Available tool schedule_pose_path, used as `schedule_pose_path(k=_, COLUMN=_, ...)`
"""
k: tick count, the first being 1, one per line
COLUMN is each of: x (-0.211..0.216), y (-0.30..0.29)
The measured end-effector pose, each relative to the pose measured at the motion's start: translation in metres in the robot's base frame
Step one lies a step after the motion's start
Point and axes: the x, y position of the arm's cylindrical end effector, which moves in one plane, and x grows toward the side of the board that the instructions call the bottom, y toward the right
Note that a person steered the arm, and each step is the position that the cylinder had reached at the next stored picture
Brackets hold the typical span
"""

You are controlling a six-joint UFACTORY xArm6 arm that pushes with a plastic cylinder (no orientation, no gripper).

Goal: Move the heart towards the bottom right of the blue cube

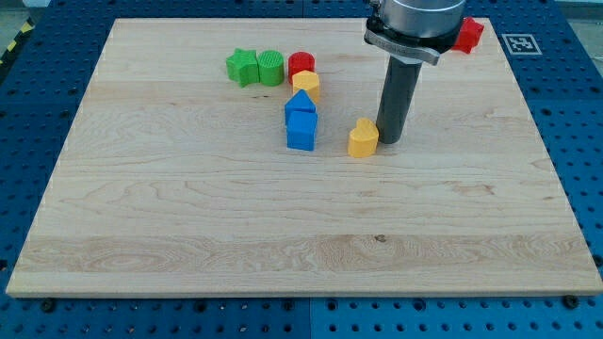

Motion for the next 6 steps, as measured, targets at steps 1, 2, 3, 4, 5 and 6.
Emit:
schedule_pose_path(k=1, x=0.0, y=0.016)
schedule_pose_path(k=2, x=0.0, y=0.039)
schedule_pose_path(k=3, x=0.003, y=0.005)
schedule_pose_path(k=4, x=0.003, y=-0.007)
schedule_pose_path(k=5, x=0.003, y=-0.027)
schedule_pose_path(k=6, x=0.003, y=-0.027)
